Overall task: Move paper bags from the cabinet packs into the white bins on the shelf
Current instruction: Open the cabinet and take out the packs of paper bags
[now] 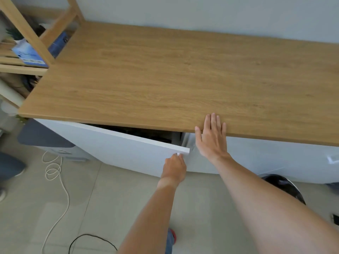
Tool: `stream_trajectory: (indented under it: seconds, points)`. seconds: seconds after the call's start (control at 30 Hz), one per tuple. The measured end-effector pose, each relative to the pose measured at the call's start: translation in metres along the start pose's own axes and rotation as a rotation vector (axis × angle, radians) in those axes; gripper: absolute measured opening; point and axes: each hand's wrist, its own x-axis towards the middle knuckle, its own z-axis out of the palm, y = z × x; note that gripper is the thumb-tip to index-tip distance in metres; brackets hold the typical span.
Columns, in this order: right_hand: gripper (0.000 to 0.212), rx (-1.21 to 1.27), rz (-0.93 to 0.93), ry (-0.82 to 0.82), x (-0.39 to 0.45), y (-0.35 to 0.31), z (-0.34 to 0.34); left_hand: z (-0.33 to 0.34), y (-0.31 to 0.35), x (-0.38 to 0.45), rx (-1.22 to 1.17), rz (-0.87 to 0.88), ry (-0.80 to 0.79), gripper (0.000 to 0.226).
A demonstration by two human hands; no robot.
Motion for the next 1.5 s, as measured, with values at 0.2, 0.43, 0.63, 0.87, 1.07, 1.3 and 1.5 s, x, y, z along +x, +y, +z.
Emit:
stream_trajectory:
  seconds: [0.2,0.43,0.63,0.87,1.07,1.3,1.5]
  points:
    - [0.07,-0.078,-0.131,-0.069,-0.067,-0.01,0.006,-0.002,-0.036,-0.063,0.046,0.018,0.025,0.032]
    - [0.044,-0.127,-0.255,-0.085,-0.175,-0.028,0.034,-0.015,-0.096,-0.152,0.001,-0.146,0.135,0.082]
    - [0.041,-0.093,-0.268,-0.184,-0.252,-0.061,0.061,-0.043,-0.175,-0.236,0.068,-0.303,0.319,0.063]
    - [0.038,-0.079,-0.451,-0.272,-0.322,-0.132,0.077,-0.11,-0.265,-0.311,0.072,-0.392,0.421,0.049]
    - [0.047,-0.082,-0.568,-0.308,-0.342,-0.208,0.09,-0.163,-0.32,-0.336,0.23,-0.472,0.527,0.033]
    - [0.059,-0.107,-0.544,-0.364,-0.34,-0.286,0.115,-0.214,-0.377,-0.329,0.38,-0.6,0.625,0.036]
    - [0.067,-0.097,-0.549,-0.399,-0.335,-0.35,0.13,-0.258,-0.413,-0.306,0.341,-0.685,0.705,0.047]
